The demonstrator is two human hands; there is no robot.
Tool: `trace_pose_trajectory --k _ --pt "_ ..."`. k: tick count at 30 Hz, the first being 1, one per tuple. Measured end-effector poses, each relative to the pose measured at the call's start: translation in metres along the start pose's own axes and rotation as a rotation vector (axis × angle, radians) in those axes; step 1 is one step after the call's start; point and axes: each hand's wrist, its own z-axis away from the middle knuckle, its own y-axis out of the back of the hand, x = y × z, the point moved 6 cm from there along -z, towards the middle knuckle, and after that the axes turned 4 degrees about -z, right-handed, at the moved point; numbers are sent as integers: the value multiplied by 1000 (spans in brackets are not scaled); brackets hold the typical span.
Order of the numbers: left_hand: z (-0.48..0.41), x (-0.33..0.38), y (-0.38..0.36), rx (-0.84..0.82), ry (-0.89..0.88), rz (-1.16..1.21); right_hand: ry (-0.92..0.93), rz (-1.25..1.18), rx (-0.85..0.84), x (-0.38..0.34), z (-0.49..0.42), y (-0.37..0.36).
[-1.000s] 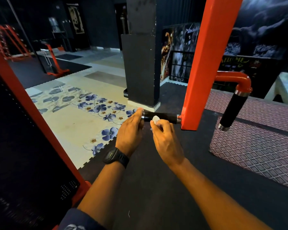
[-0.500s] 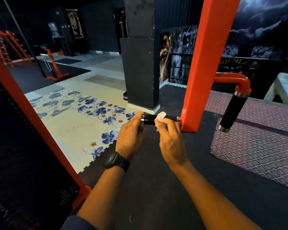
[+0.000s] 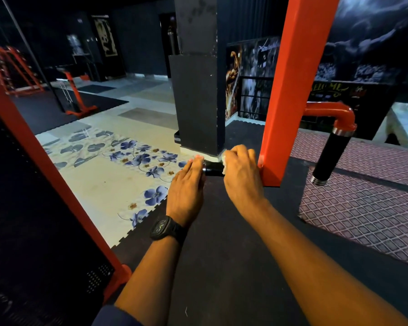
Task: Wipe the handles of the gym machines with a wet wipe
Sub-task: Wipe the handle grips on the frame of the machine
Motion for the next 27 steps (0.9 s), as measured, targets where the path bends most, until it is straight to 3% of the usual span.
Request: trace_pose_trajectory --k 4,9,14,19,23,27 --pt "5 -3 -5 -15 2 7 253 40 -157 -20 0 -7" --pt "2 -3 -2 -44 23 -34 -84 25 -326 17 -31 -2" --pt "9 -6 -4 -14 13 -11 -55 -189 -467 -17 -37 -10" --pt "6 -2 1 -32 7 -50 -226 62 -488 10 -49 -10" --pt "8 -3 -1 2 9 -45 -159 102 -536 5 -46 -14" --pt "7 -5 -1 -19 24 -50 -201 31 -323 17 -23 10"
